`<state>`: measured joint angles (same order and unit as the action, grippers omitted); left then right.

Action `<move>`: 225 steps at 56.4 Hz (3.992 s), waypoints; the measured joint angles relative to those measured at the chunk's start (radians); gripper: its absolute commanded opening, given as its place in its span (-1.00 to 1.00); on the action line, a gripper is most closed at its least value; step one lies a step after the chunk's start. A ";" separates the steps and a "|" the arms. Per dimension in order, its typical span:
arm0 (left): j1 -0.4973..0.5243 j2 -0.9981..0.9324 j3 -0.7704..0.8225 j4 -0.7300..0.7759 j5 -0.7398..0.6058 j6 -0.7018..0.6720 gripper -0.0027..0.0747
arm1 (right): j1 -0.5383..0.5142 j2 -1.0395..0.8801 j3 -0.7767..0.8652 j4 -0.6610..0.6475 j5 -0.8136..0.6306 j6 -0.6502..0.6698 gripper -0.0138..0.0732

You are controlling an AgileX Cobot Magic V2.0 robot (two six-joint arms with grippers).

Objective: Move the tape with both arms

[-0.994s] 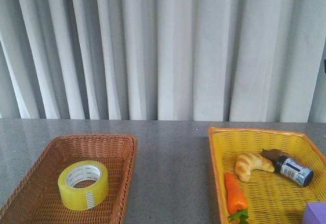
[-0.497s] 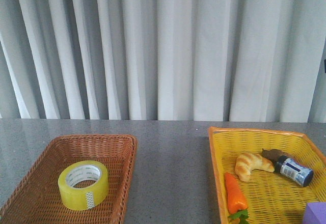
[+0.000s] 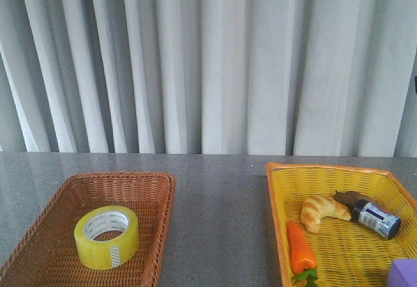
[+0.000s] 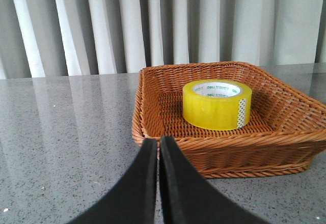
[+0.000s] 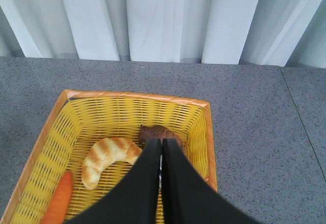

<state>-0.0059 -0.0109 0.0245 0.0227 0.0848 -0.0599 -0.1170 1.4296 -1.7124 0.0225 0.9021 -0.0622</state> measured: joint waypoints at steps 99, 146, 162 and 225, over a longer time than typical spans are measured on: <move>0.000 0.000 0.000 0.000 0.001 0.000 -0.94 | 0.000 -1.324 1.497 0.064 -0.472 0.070 -0.70; 0.000 0.000 0.000 0.000 0.001 0.000 -0.95 | 0.000 -1.443 1.739 -0.002 -0.732 0.180 -0.70; 0.000 0.000 0.000 0.000 0.001 0.000 -0.95 | 0.140 -1.443 1.739 -0.046 -0.758 0.062 -0.70; 0.000 0.000 0.000 0.000 0.001 0.000 -0.95 | 0.182 -1.443 1.739 -0.036 -0.764 0.053 -0.70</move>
<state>-0.0059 -0.0109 0.0245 0.0227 0.0860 -0.0599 0.0652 -0.0136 0.0265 -0.0139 0.1386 -0.0093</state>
